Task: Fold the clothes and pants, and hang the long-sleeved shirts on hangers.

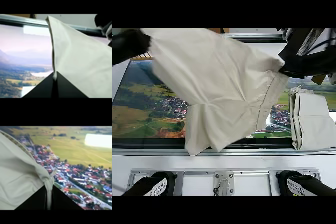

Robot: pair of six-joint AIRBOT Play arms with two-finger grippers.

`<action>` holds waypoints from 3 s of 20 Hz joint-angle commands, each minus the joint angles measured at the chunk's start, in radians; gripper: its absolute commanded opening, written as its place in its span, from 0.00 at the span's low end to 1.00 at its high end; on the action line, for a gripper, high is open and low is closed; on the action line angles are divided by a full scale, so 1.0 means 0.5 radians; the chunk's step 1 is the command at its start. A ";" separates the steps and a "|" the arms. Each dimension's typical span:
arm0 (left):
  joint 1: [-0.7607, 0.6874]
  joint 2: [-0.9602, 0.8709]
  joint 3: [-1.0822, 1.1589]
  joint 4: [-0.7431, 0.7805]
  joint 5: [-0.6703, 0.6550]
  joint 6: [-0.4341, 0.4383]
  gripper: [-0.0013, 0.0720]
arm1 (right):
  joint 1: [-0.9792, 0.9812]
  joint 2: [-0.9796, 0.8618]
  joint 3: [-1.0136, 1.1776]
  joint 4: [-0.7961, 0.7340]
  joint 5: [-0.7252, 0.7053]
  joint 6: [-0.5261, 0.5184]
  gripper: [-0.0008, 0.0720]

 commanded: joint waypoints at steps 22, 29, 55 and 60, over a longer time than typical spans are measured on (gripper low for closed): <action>0.274 -0.680 -1.357 -0.713 -0.309 0.108 0.92 | -0.040 0.045 -0.604 -0.204 -0.610 -0.258 0.95; 0.105 -0.843 -1.237 -0.822 -0.325 0.185 0.45 | -0.025 0.045 -0.606 -0.205 -0.616 -0.258 0.95; 0.510 -0.546 -1.642 -0.492 -0.181 0.116 0.91 | -0.024 0.045 -0.608 -0.204 -0.594 -0.256 0.95; 0.285 -0.616 -1.503 -0.526 -0.084 0.097 0.59 | -0.025 0.045 -0.608 -0.204 -0.584 -0.256 0.95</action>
